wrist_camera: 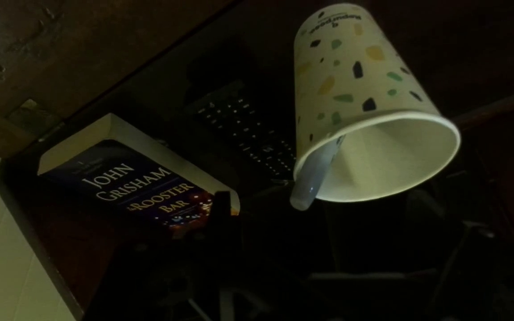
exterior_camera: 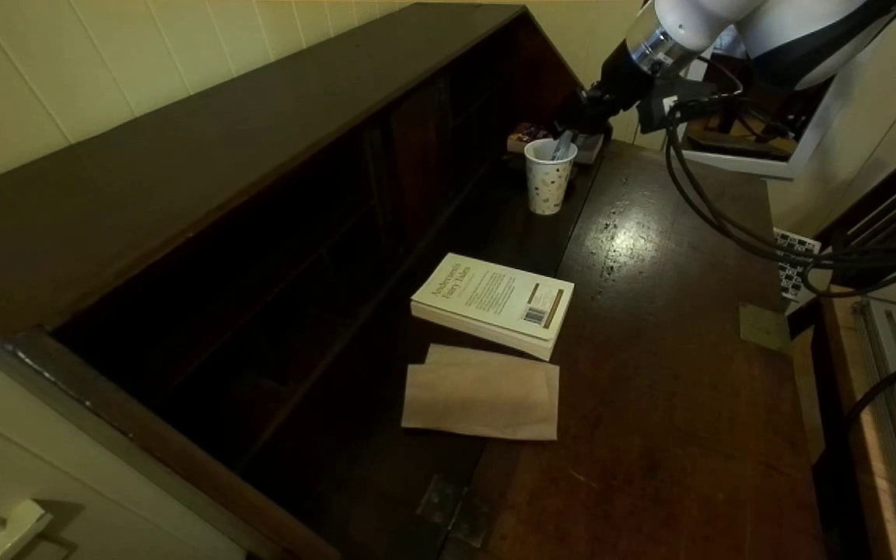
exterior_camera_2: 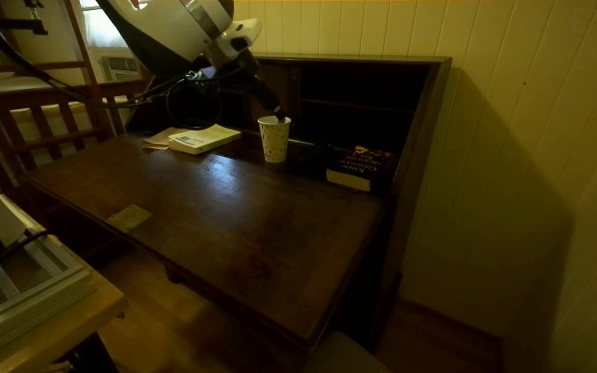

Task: Pick up the marker and place it in the paper cup with the cap side down

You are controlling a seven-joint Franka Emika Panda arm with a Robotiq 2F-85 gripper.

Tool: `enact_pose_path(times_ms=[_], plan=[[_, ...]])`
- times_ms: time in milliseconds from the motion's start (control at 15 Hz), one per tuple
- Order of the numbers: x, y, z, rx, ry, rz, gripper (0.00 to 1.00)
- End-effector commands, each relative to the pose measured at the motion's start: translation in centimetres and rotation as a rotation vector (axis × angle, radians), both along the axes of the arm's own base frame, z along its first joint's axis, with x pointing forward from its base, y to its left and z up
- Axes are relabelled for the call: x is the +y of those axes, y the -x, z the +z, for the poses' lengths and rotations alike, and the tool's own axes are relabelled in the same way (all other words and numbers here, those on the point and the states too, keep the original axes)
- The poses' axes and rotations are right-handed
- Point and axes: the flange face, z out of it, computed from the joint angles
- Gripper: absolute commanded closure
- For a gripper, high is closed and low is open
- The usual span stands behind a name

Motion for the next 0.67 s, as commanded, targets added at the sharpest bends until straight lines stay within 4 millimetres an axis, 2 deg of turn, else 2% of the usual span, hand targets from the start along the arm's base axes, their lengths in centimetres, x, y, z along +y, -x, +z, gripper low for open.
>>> enact_pose_path(times_ms=[0, 67, 200, 467, 600], plan=[[0.2, -0.3, 0.1, -0.007, -0.004, 0.013, 0.00], [0.4, 0.0, -0.4, -0.009, -0.032, 0.037, 0.00], [0.2, 0.3, -0.2, -0.036, -0.045, 0.071, 0.00], [0.7, 1.7, -1.9, -0.003, -0.091, 0.168, 0.00], [0.3, 2.4, -1.8, 0.006, -0.094, 0.188, 0.00]])
